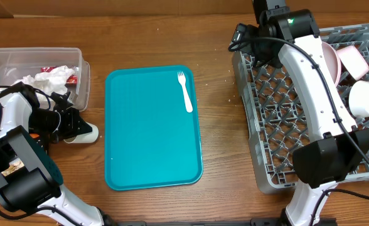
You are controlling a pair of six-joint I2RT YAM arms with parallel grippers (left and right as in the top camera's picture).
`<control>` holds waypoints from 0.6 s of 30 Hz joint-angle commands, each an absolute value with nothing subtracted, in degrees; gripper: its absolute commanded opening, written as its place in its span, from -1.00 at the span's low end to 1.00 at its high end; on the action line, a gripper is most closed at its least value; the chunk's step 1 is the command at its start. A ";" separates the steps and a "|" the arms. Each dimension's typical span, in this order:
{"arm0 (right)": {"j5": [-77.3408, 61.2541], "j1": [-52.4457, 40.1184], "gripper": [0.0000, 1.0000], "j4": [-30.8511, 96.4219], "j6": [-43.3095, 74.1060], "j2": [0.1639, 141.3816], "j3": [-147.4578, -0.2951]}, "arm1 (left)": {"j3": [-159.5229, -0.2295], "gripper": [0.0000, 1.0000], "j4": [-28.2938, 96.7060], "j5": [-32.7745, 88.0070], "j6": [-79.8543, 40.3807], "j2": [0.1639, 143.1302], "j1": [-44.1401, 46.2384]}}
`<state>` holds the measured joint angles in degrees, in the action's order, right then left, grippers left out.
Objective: Sort waste into correct bins and load items into the dishwasher
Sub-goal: 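Grasp the white paper cup on the table with the left gripper, then lift the cup and hand it from the left gripper to the right gripper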
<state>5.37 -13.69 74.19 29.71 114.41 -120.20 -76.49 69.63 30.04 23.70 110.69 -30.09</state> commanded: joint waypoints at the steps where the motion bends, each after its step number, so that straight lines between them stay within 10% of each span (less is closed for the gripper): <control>1: 5.96 -13.74 1.00 74.04 29.32 114.24 -120.33 | -78.65 -0.92 72.07 33.65 22.26 111.59 -29.98; 18: 5.96 -13.74 1.00 74.02 29.30 114.24 -120.33 | -108.64 -0.92 96.84 61.87 28.12 107.57 -29.34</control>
